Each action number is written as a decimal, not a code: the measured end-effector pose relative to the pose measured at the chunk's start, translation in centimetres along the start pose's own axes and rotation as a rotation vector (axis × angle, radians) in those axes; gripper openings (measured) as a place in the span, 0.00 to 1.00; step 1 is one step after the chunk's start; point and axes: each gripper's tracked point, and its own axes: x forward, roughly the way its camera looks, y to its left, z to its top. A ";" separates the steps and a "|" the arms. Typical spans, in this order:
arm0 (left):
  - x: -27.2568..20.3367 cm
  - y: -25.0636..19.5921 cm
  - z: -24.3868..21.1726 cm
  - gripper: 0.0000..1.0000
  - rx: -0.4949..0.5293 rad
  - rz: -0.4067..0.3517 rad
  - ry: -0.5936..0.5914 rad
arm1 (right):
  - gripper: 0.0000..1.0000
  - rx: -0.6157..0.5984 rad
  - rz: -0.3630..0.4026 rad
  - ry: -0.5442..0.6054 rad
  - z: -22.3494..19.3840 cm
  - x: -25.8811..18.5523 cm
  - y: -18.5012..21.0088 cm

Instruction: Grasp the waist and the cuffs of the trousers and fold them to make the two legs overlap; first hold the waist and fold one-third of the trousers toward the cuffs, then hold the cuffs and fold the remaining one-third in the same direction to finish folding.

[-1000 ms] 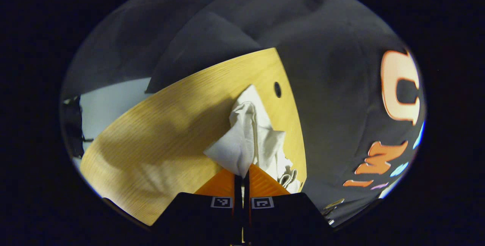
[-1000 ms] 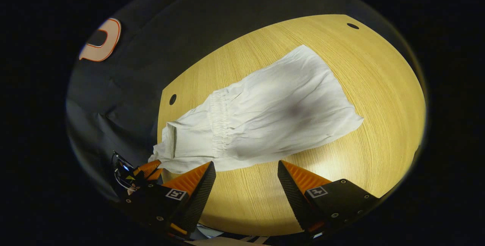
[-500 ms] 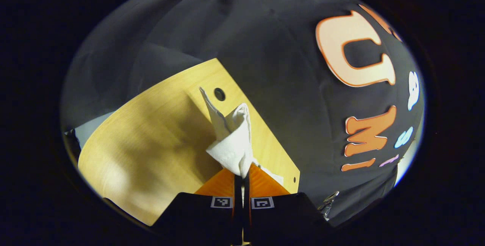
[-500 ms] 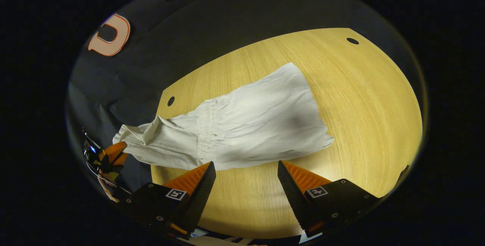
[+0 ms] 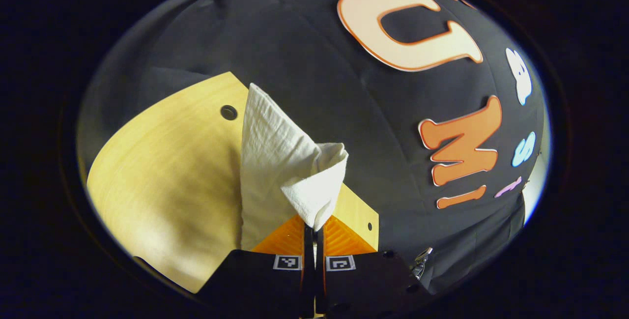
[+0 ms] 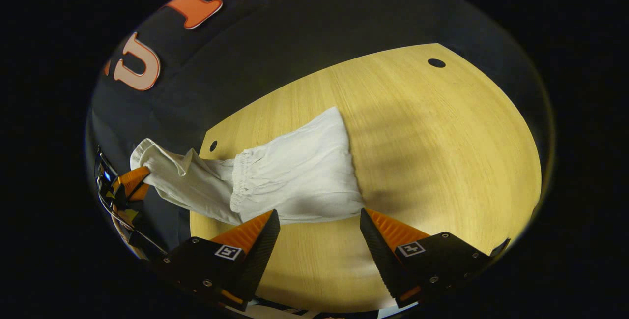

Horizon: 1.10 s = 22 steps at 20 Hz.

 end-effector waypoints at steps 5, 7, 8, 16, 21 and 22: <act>4.9 -7.0 -5.7 0.04 0.064 -0.023 0.075 | 0.99 0.048 0.001 -0.007 1.0 -1.0 -4.6; 6.9 -8.6 -7.7 0.04 0.093 -0.021 0.110 | 0.99 0.066 -0.003 -0.011 1.3 -1.4 -6.4; 7.8 -9.3 -9.0 0.04 0.104 -0.022 0.133 | 0.99 0.075 -0.006 -0.012 1.3 -1.5 -7.3; 16.2 -13.1 -20.4 0.04 0.183 0.017 0.340 | 0.99 0.153 -0.038 -0.013 1.0 -3.1 -12.1; 17.8 -11.8 -27.6 0.04 0.235 0.167 0.501 | 0.99 0.175 -0.053 -0.005 0.6 -3.4 -13.5; 18.3 -11.4 -28.5 0.05 0.252 0.183 0.519 | 0.99 0.178 -0.053 -0.006 0.5 -3.5 -13.6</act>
